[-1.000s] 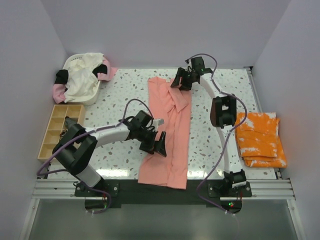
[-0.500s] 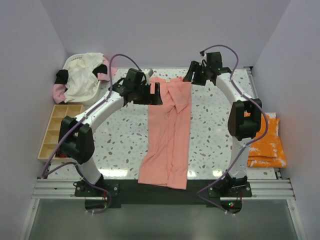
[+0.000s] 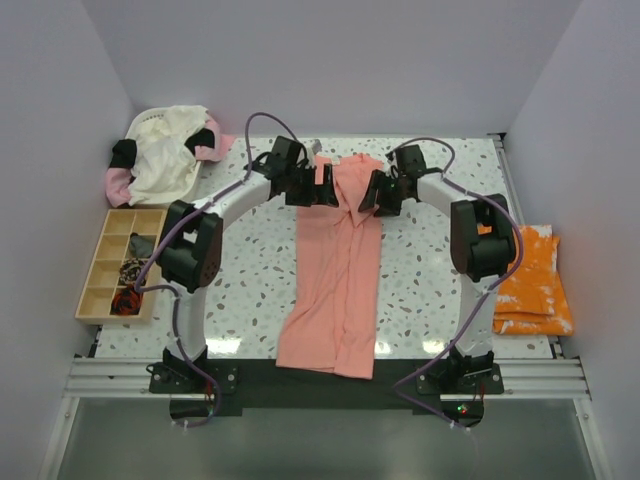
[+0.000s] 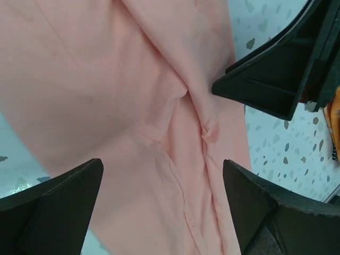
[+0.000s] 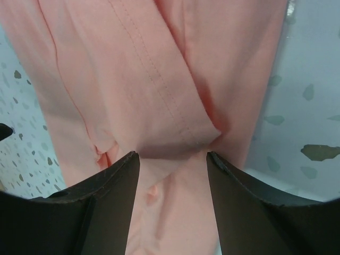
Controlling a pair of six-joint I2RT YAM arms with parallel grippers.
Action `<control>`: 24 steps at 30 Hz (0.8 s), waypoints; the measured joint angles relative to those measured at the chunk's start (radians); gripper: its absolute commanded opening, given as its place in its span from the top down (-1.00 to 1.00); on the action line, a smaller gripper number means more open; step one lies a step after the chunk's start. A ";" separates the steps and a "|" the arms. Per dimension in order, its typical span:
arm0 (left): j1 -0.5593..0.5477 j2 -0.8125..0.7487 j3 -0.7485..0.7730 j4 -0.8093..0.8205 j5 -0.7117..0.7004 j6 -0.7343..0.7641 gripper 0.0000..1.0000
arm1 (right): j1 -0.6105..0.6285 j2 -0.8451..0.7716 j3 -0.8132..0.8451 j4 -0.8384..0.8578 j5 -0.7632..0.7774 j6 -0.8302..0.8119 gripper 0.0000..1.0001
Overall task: Fold and stack the t-shirts
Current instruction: Rotate the tshirt 90 degrees
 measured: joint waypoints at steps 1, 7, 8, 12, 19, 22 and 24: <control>0.000 0.002 0.008 0.003 0.001 0.000 -1.00 | 0.004 0.000 -0.001 0.003 0.000 0.003 -0.14; 0.006 0.002 0.032 0.014 0.008 0.000 -1.00 | 0.021 0.004 -0.005 0.046 0.000 0.024 0.15; 0.007 0.002 0.032 0.011 0.008 0.000 -1.00 | 0.021 0.005 -0.008 0.052 0.000 0.026 0.19; 0.013 0.002 0.032 0.011 0.013 0.000 -1.00 | 0.021 0.013 -0.010 0.063 0.000 0.034 0.71; 0.018 0.002 0.031 0.010 0.019 0.000 -1.00 | 0.024 0.032 -0.017 0.096 -0.013 0.041 0.88; 0.021 0.002 0.025 0.011 0.014 0.001 -1.00 | 0.038 0.030 -0.018 0.111 -0.024 0.029 0.82; 0.024 0.002 0.019 0.007 0.006 0.001 -1.00 | 0.063 0.023 -0.018 0.115 -0.028 0.004 0.79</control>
